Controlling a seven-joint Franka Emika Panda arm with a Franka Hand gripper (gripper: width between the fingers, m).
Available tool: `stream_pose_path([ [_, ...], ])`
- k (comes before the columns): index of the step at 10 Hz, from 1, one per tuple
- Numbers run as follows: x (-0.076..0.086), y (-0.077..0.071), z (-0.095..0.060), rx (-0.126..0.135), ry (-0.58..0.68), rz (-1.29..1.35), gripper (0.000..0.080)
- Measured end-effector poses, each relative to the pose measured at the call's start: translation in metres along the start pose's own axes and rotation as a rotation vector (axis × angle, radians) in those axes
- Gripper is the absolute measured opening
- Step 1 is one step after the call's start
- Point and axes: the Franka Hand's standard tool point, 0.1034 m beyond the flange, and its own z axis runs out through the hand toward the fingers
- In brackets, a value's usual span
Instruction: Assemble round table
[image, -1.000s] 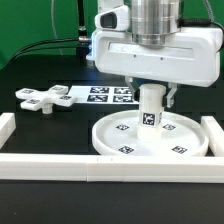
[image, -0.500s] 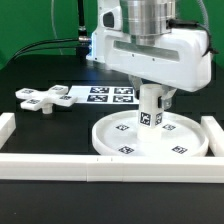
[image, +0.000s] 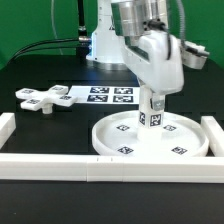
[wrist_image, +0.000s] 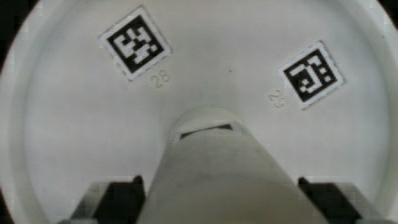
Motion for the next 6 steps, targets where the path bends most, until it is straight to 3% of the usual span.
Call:
stream_pose_path([
  [2,-0.0004,-0.0006,-0.0001,0.003,-0.002,0.076,0.0409],
  [3,-0.0013,-0.0005,0.0002,0.003,-0.004,0.071,0.0473],
  [4,-0.0021,0.0,0.0005,-0.004,-0.003,-0.001,0.0473],
  [5,-0.0045,-0.0009,0.0006,-0.021,-0.008,-0.089,0.061],
  [6,-0.0059,-0.0046,-0.0006,-0.022,-0.014,-0.157,0.0637],
])
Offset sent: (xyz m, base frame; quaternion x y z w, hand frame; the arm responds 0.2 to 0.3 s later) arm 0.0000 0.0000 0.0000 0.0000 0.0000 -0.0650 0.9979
